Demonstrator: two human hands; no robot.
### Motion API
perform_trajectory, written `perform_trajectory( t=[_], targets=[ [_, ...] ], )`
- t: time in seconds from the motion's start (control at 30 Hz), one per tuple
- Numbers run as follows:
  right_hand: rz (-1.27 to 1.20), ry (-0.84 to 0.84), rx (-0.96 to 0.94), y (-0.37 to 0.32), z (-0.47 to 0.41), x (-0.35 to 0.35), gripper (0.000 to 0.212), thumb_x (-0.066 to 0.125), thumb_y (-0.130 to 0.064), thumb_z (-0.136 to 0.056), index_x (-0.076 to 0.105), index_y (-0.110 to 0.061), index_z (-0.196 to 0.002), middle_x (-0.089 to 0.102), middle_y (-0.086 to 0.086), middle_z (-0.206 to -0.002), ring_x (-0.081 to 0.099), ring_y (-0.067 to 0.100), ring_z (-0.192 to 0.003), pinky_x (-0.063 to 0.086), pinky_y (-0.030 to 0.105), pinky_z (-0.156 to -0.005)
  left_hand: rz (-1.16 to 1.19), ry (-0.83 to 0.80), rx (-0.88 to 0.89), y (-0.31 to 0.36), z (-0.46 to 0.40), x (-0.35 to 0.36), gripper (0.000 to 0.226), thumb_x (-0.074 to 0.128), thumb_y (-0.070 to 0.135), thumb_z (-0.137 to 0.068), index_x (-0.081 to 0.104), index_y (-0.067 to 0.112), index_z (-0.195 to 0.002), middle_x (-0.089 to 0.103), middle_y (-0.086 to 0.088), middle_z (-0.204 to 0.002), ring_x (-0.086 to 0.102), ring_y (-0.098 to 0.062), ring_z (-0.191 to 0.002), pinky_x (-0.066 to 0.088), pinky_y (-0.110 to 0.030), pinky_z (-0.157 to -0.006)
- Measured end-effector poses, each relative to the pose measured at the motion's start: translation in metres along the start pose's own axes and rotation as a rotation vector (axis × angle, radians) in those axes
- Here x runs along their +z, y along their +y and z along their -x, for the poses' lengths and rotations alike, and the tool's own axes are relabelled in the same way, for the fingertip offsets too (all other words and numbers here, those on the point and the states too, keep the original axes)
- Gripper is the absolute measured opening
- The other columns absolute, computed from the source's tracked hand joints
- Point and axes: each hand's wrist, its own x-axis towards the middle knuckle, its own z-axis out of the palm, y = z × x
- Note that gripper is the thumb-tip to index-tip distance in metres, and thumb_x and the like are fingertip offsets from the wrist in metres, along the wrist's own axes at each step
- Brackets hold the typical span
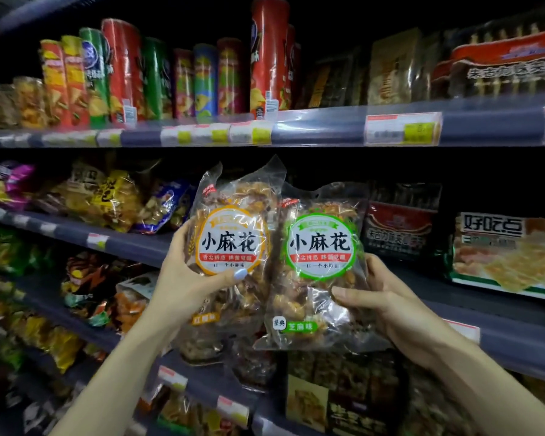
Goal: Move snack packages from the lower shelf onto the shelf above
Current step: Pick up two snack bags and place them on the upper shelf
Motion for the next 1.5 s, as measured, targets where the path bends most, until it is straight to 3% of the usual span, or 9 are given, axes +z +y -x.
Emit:
perform_trajectory(
  t=[0.17,0.33,0.53,0.7,0.8,0.9,1.1,1.3,1.5],
  targets=[
    [-0.013,0.014,0.009,0.001,-0.036,0.031,0.081,0.089,-0.026,-0.051,0.051,-0.026,-0.123,0.07,-0.001,-0.117,0.068,0.019,-0.106,0.051,0.041,-0.089,0.023,-0.029,0.018,-0.023,-0.042,-0.032,0.111,0.084,0.029,-0.046,0.031,0.031,-0.143,0.058,0.018,-0.118,0.061,0.005,-0.1,0.051,-0.022,-0.084],
    [-0.041,0.104,-0.006,-0.005,-0.07,0.073,0.064,0.076,-0.015,-0.06,0.053,-0.02,-0.12,0.074,0.003,-0.109,0.072,0.02,-0.095,0.055,0.029,-0.071,0.078,-0.097,0.039,-0.041,-0.094,-0.069,0.103,0.085,0.026,-0.045,0.038,0.028,-0.137,0.061,0.01,-0.119,0.062,-0.006,-0.106,0.052,-0.033,-0.09],
    [-0.052,0.24,-0.023,-0.011,-0.121,0.105,0.069,0.075,-0.011,-0.062,0.049,-0.016,-0.125,0.073,0.005,-0.107,0.074,0.014,-0.081,0.055,0.023,-0.058,0.138,-0.186,0.08,-0.062,-0.16,-0.087,0.089,0.084,0.025,-0.045,0.044,0.032,-0.124,0.063,0.011,-0.115,0.063,-0.002,-0.099,0.052,-0.016,-0.074],
    [-0.071,0.343,-0.043,-0.016,-0.163,0.109,0.062,0.067,0.007,-0.076,0.041,-0.01,-0.13,0.068,0.008,-0.105,0.069,0.016,-0.079,0.053,0.02,-0.052,0.148,-0.227,0.146,-0.086,-0.208,-0.083,0.114,0.094,0.023,-0.039,0.036,0.024,-0.137,0.061,0.003,-0.123,0.061,-0.011,-0.109,0.051,-0.028,-0.09],
    [-0.059,0.36,-0.022,-0.009,-0.186,0.106,0.066,0.068,0.008,-0.074,0.039,-0.012,-0.13,0.066,0.015,-0.115,0.067,0.025,-0.094,0.056,0.029,-0.066,0.143,-0.253,0.167,-0.104,-0.224,-0.079,0.113,0.089,0.026,-0.039,0.033,0.027,-0.137,0.059,0.002,-0.127,0.059,-0.011,-0.115,0.049,-0.028,-0.094],
    [0.014,0.387,-0.006,-0.003,-0.202,0.103,0.068,0.071,0.007,-0.072,0.038,-0.016,-0.126,0.062,0.02,-0.123,0.062,0.032,-0.11,0.053,0.037,-0.085,0.13,-0.272,0.167,-0.122,-0.235,-0.075,0.106,0.091,0.017,-0.047,0.034,0.026,-0.136,0.06,0.005,-0.123,0.06,-0.004,-0.109,0.051,-0.013,-0.085],
    [0.018,0.393,0.017,0.002,-0.227,0.107,0.075,0.072,0.007,-0.071,0.033,-0.015,-0.131,0.062,0.018,-0.121,0.06,0.031,-0.111,0.05,0.041,-0.094,0.102,-0.313,0.125,-0.141,-0.27,-0.074,0.088,0.091,0.021,-0.054,0.046,0.017,-0.13,0.066,-0.003,-0.12,0.065,-0.014,-0.108,0.055,-0.032,-0.092],
    [0.107,0.442,0.013,0.014,-0.257,0.122,0.087,0.074,0.007,-0.071,0.023,-0.012,-0.139,0.059,0.013,-0.128,0.059,0.025,-0.114,0.048,0.038,-0.098,0.054,-0.369,0.103,-0.154,-0.301,-0.083,0.111,0.09,0.028,-0.047,0.029,0.022,-0.14,0.056,0.0,-0.128,0.057,-0.011,-0.114,0.047,-0.036,-0.1],
    [0.257,0.52,0.057,0.009,-0.262,0.128,0.09,0.076,0.004,-0.071,0.021,-0.014,-0.141,0.056,0.01,-0.129,0.055,0.024,-0.118,0.046,0.041,-0.103,-0.072,-0.492,0.125,-0.158,-0.319,-0.081,0.107,0.084,0.02,-0.067,0.012,0.017,-0.147,0.046,0.004,-0.129,0.046,-0.013,-0.121,0.037,-0.028,-0.105]
  ],
)
